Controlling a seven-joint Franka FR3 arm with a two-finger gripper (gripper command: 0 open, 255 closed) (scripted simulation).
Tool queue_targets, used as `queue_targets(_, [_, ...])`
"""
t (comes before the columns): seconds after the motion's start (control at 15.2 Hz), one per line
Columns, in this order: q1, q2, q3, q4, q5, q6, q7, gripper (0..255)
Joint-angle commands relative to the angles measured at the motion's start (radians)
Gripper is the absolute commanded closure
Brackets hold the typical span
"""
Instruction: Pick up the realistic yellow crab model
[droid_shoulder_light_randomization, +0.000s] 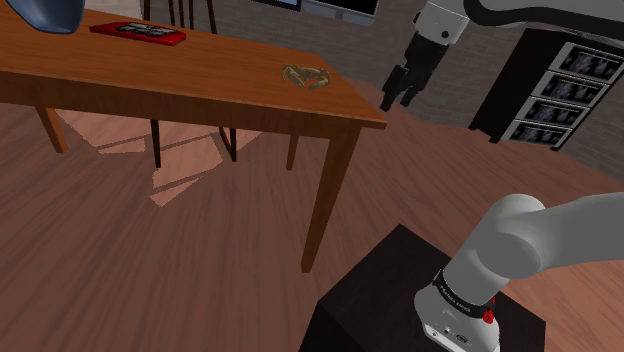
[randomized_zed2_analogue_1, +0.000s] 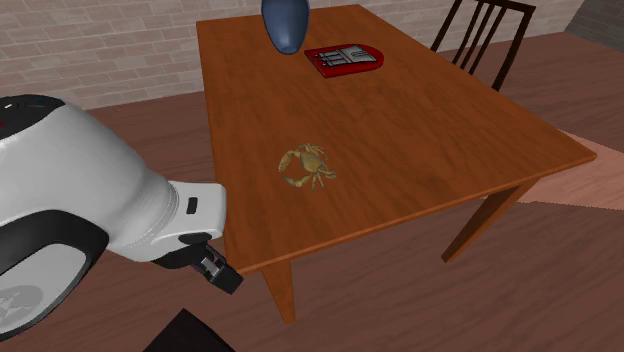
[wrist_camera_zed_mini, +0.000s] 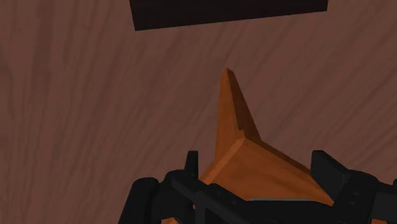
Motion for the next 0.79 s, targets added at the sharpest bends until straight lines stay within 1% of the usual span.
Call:
queue_targets(0.0, [0.000,0.000,0.000,0.000,0.000,0.000,0.000,0])
queue_targets(0.4, [-0.052,0.183,0.064,0.108,0.000,0.148,0.170,0])
queue_targets(0.73, [-0.101,0.342,0.111,0.234,-0.029,0.236,0.315,0])
